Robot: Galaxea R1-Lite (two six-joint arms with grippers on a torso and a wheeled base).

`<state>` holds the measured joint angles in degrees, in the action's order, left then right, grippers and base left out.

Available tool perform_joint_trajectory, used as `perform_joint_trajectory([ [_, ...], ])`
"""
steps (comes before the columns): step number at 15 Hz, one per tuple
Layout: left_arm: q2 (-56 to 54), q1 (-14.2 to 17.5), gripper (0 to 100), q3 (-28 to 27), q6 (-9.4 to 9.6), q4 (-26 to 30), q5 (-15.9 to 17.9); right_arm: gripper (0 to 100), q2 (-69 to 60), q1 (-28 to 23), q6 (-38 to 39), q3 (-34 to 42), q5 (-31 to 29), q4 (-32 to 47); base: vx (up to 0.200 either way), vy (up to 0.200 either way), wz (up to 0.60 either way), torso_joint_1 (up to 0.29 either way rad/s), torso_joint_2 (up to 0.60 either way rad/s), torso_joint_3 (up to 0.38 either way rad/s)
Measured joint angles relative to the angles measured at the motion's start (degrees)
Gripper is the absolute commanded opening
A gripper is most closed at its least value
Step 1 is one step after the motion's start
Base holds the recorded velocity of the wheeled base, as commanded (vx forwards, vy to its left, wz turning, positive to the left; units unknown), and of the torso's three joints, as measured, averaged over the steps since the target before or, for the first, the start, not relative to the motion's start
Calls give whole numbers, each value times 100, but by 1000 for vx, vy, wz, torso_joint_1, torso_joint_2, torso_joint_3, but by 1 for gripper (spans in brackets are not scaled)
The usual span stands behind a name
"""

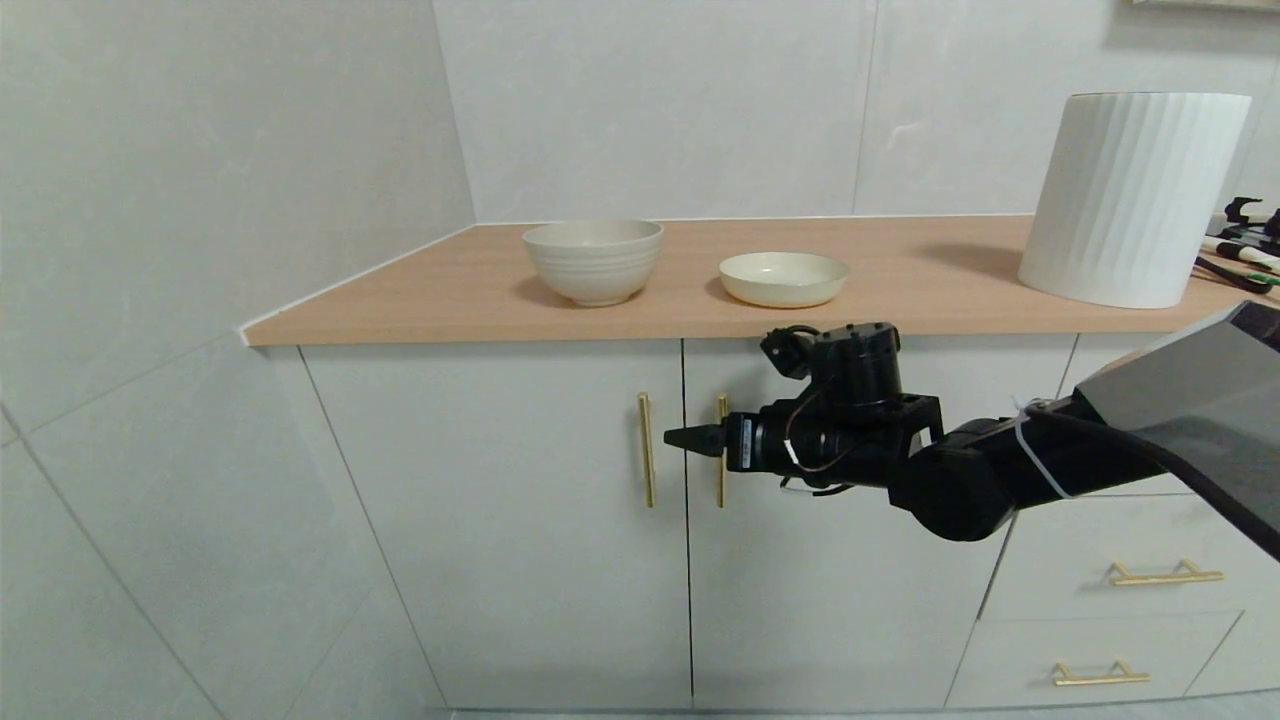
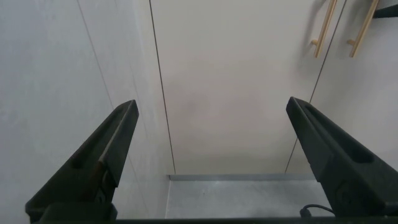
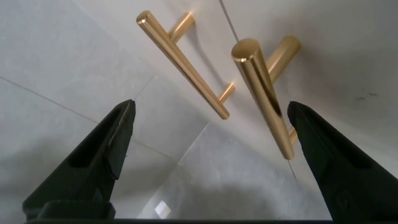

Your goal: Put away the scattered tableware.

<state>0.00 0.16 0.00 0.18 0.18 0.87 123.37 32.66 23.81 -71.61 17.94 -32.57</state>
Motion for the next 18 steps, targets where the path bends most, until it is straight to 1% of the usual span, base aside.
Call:
perform_joint_trajectory([
  [5, 0, 0, 100, 0, 0, 0, 2, 100, 17, 59, 66, 37, 0, -150, 0, 0, 0, 0, 0, 0],
  [8, 0, 0, 100, 0, 0, 0, 2, 100, 20, 151, 321, 48, 9, -161, 0, 0, 0, 0, 0, 0],
  [13, 0, 0, 100, 0, -2, -2, 2, 100, 11, 282, 339, 118, 17, -161, 0, 0, 0, 0, 0, 0],
  [16, 0, 0, 100, 0, -2, -2, 2, 100, -143, 323, 343, 339, 123, -152, 0, 0, 0, 0, 0, 0],
  [18, 0, 0, 100, 0, 0, 0, 2, 100, -389, 358, 340, 736, 318, -174, 0, 0, 0, 0, 0, 0],
])
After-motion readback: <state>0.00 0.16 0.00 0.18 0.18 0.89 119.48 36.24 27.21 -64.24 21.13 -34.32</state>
